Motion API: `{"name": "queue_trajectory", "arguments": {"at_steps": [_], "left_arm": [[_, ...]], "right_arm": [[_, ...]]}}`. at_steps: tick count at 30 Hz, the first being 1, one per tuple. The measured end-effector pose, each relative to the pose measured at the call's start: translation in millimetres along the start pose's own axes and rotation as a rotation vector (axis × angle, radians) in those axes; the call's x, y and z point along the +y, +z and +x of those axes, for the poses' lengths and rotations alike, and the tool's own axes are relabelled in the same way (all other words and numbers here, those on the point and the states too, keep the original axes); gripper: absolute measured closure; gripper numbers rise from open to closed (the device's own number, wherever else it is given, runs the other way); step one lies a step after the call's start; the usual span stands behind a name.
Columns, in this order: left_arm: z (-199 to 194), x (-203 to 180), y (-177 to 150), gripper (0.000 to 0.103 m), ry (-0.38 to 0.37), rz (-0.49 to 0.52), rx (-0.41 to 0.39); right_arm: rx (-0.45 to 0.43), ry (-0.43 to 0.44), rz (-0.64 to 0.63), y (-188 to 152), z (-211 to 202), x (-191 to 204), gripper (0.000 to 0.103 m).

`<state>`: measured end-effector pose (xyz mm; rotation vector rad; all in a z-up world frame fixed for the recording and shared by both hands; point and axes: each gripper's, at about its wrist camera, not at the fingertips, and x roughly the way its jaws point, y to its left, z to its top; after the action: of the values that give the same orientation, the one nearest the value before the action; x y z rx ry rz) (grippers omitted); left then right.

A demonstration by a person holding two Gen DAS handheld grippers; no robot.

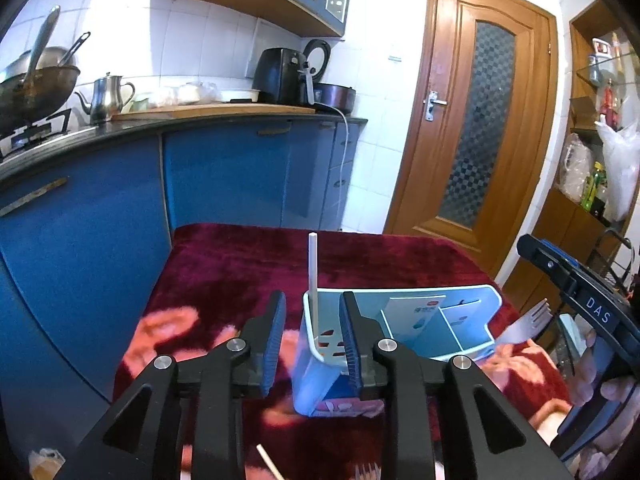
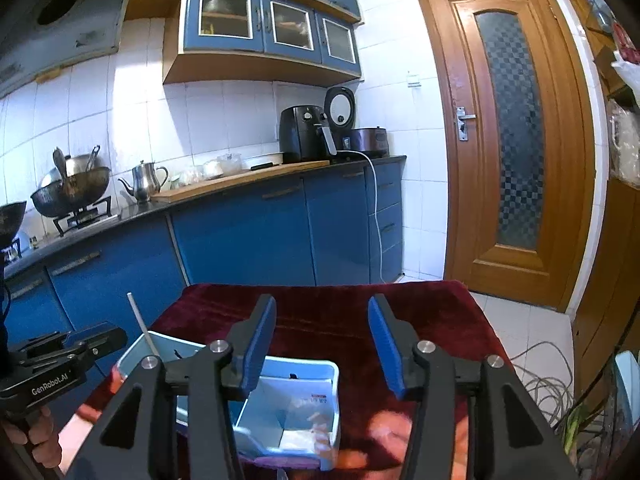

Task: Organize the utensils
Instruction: 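Return the left tool to the table and grasp the white plastic spoon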

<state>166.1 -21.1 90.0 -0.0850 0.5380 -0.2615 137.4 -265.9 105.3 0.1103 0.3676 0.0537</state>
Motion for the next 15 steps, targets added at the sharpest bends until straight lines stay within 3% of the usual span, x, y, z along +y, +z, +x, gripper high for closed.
{"name": "queue_trajectory", "arguments": {"at_steps": [15], "left_arm": [[-50,4,-18,0.074,-0.010,-0.003,0.049]], "right_arm": [[0.031,0.041,0.094,-14,-61,-6,0.051]]}}
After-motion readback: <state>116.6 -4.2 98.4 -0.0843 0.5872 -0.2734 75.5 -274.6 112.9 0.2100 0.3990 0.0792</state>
